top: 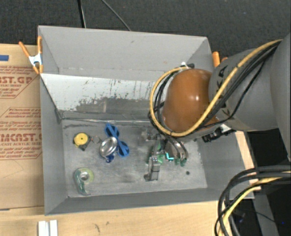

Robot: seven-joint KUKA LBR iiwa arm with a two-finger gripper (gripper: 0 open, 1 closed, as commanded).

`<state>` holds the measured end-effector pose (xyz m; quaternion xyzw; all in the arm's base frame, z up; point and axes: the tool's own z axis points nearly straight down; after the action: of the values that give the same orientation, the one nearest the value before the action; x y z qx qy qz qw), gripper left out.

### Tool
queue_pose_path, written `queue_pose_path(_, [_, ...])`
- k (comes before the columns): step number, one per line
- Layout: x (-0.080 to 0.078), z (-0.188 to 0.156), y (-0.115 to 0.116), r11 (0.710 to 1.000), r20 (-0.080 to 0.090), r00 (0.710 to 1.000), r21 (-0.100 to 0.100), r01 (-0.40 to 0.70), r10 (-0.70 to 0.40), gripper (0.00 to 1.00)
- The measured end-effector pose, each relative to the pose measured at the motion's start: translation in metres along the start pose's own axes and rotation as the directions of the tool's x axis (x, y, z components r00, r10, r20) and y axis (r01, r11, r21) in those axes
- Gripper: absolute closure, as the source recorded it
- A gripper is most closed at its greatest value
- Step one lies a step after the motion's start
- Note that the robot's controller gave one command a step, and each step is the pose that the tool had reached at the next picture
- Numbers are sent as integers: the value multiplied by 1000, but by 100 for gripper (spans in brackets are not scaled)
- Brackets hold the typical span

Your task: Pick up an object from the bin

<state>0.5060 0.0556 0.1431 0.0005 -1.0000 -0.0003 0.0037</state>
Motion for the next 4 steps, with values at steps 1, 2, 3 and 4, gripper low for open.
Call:
queue_pose_path(1, [-36, 72, 62, 994, 7, 994, -3, -112, 112, 0])
queue_pose_path(2, [-36, 69, 59, 993, 9, 993, -2, -115, 115, 100])
queue_pose_path(3, [-36, 70, 59, 993, 8, 993, -2, -115, 115, 0])
queue_pose_path(4, [-37, 68, 58, 993, 11, 993, -2, -116, 116, 100])
